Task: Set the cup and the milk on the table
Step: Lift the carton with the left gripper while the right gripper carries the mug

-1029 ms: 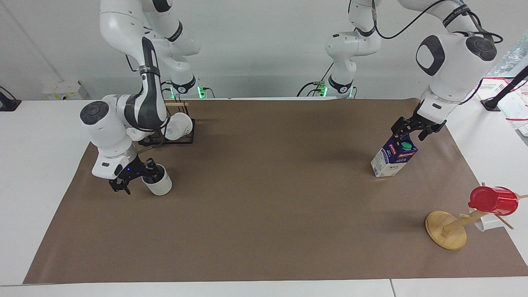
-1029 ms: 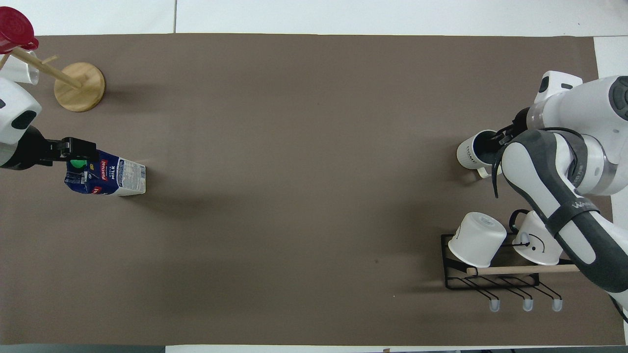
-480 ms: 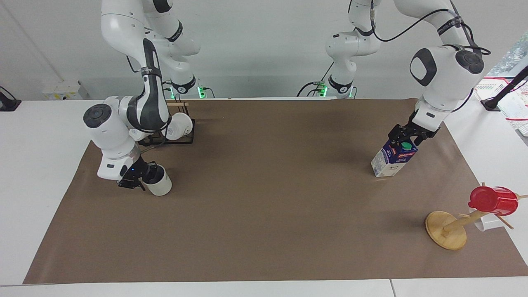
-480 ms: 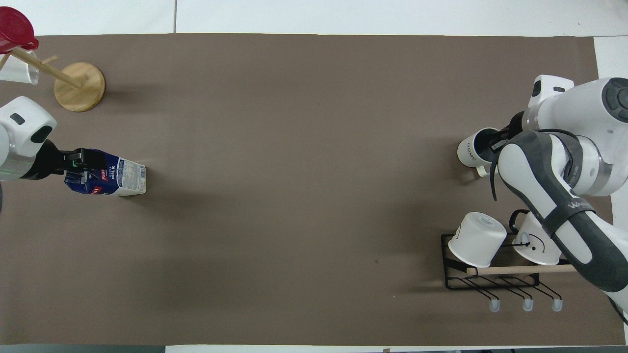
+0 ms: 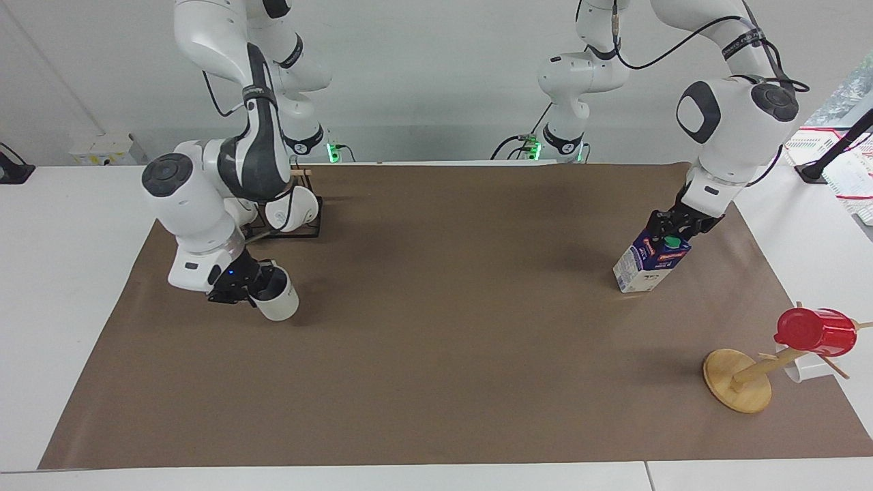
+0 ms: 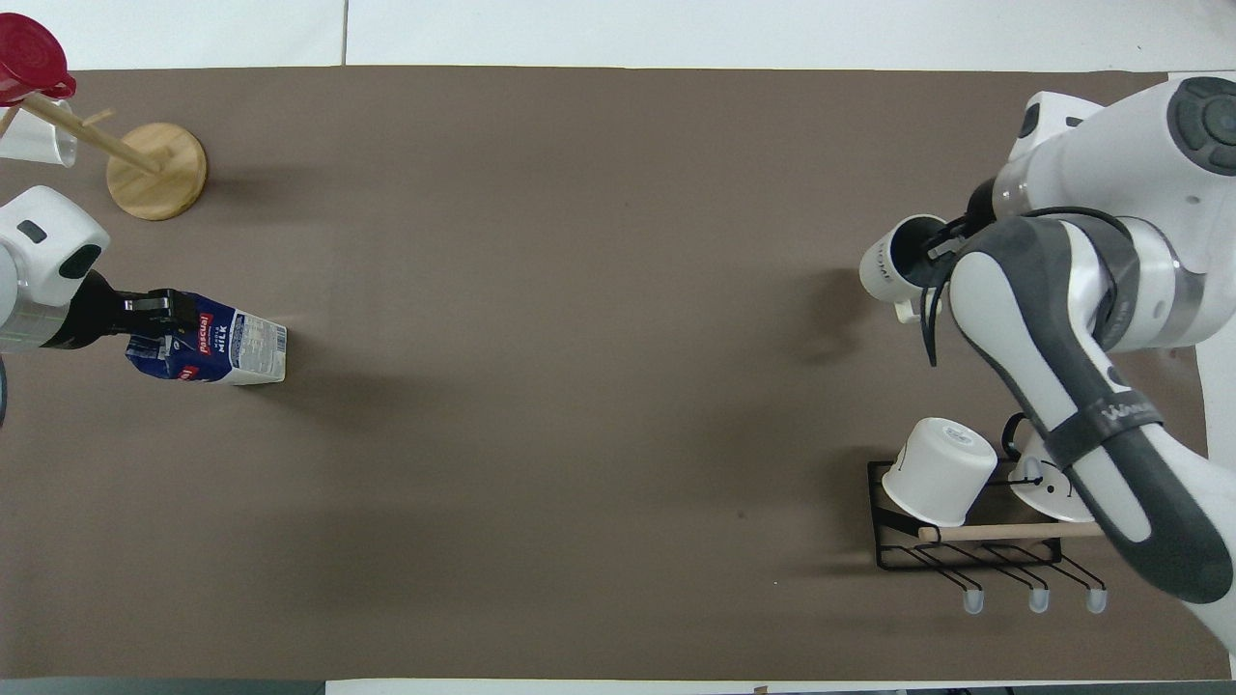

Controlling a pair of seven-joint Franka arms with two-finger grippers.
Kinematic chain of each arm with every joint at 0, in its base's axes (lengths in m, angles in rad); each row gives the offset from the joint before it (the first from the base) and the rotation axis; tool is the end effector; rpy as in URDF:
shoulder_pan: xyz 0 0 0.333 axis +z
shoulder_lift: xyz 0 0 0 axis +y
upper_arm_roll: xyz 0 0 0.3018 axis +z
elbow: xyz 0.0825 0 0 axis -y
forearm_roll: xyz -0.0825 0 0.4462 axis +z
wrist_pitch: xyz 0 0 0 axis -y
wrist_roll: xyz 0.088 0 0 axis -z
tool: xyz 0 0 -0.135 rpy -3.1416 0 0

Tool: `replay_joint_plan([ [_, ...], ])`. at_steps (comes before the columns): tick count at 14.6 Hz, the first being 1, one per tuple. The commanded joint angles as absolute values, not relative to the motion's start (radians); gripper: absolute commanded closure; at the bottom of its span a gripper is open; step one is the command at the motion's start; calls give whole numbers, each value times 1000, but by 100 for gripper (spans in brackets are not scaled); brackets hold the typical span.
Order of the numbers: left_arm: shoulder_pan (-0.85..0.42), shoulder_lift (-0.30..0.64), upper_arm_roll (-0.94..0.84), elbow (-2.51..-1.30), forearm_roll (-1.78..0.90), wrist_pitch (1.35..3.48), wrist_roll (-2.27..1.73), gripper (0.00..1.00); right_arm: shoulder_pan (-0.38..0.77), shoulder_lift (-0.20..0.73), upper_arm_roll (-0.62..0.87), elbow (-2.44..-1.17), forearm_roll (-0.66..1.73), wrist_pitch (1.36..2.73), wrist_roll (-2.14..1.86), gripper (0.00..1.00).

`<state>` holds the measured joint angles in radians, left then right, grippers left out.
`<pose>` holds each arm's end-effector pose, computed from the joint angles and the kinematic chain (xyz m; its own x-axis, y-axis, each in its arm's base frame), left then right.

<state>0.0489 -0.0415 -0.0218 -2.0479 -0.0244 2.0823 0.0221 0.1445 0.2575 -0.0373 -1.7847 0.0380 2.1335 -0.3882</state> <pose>0.6071 0.0146 0.3966 0.9970 0.0168 0.0761 0.0154 -0.9997 0.0195 0.6872 0.0775 0.3484 0.8836 0.4587 0.0936 0.4597 -0.8880 0.0120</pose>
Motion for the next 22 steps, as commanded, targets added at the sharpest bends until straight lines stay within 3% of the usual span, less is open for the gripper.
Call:
replay_joint_plan([
  [1,48,-74,-21,-2074,-43,2109,26,100,257,270,-37,-1790,34,2187,-194,100],
  [6,60,-89,-20,-1949,-41,1999,31,100,437,308,-37,-1818,29,2278,78,100],
  [14,54,-71,-21,-1752,-32,1795,31,100,472,285,-37,-1937,-15,2358,83,100],
  [18,2,-55,-37,-1736,-23,1810,15,100,472,285,-37,-1944,-15,2364,86,100],
  [19,-35,-45,-38,-1729,7,1812,-26,100,472,285,-37,-1944,-15,2364,86,64],
  [20,-96,-16,-40,-1708,27,1812,-110,100,471,285,-37,-1941,-15,2362,89,1],
  [22,-176,11,-40,-1695,32,1831,-240,100,472,281,-38,-1916,-15,2358,122,0],
])
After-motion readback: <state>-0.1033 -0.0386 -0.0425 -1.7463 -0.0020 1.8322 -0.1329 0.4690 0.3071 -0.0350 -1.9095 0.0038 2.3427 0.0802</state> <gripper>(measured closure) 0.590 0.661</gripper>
